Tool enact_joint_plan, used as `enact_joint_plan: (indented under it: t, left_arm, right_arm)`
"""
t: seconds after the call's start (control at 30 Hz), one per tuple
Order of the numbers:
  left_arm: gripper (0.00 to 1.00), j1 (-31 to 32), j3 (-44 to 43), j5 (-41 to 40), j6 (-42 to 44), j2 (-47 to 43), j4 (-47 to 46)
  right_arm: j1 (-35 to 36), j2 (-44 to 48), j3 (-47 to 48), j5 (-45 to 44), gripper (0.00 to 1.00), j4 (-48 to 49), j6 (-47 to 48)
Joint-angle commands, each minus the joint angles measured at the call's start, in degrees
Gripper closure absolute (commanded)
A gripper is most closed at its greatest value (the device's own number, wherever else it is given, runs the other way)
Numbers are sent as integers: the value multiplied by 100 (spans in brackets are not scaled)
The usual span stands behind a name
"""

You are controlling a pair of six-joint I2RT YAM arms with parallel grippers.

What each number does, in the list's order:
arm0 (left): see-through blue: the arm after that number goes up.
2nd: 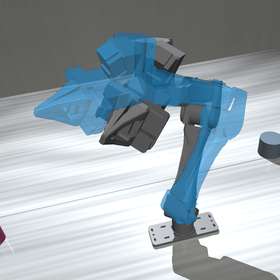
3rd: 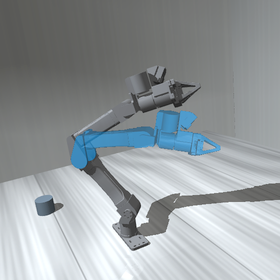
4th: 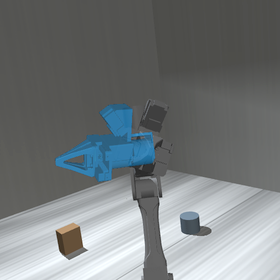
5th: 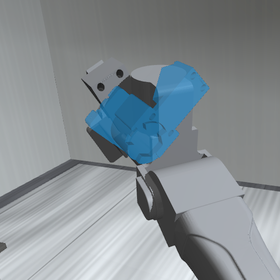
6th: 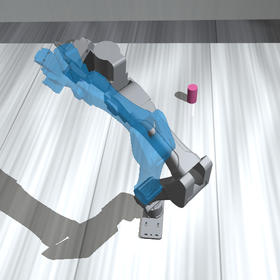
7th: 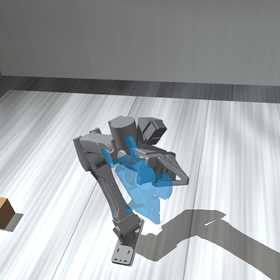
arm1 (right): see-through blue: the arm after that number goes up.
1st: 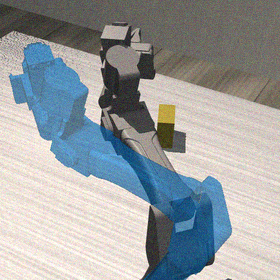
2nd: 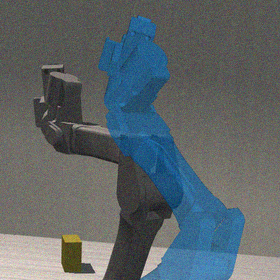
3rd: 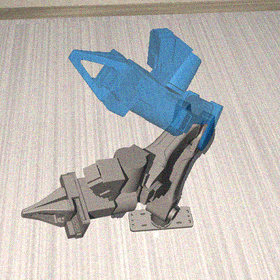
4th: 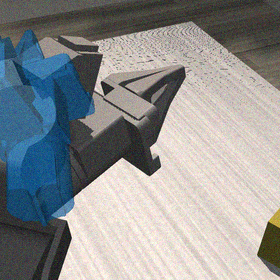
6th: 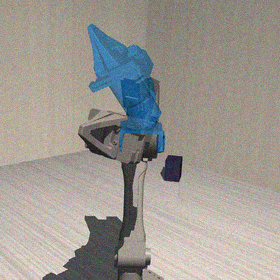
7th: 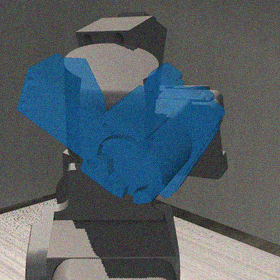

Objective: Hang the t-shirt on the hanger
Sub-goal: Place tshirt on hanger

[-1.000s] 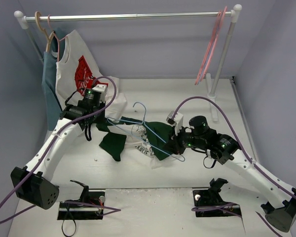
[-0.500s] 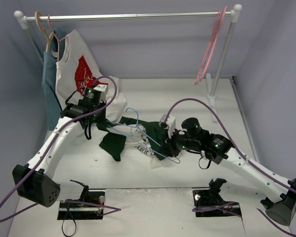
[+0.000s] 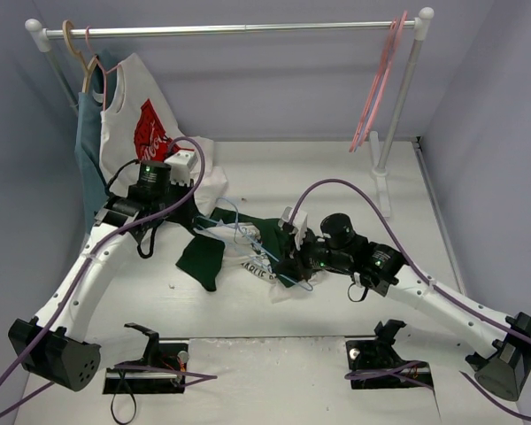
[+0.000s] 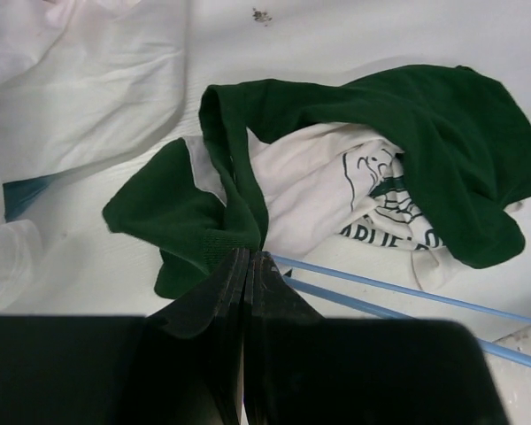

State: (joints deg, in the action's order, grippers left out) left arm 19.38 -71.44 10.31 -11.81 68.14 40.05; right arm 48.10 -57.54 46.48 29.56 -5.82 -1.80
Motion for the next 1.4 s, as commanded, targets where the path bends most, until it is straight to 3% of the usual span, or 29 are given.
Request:
enact_joint_plan:
  t: [0.0, 0.2, 0.43, 0.8, 1.07, 1.37]
  left_arm:
    - [100, -39, -423, 683, -119, -178, -446]
    - [100, -30, -880, 973, -383, -275, -375]
    - [100, -4, -1661, 1325, -743, -47, -411]
    - [100, 1120, -3947, 973, -383, 1368, 231]
    - [100, 1279, -2658, 894, -550, 842, -445]
    - [100, 1419, -2348, 1061, -682, 745, -683]
  right_arm:
    - [16, -56, -42, 357, 100, 1275, 127]
    - [-274, 58, -305, 155, 100, 2040, 31]
    - [-1021, 129, -465, 770, 100, 3394, -277]
    - [-1531, 102, 108, 1341, 100, 3869, -57]
    - [-1672, 550, -938, 1087, 100, 4633, -426]
    - [-1813, 323, -1176, 1174, 100, 5318, -777]
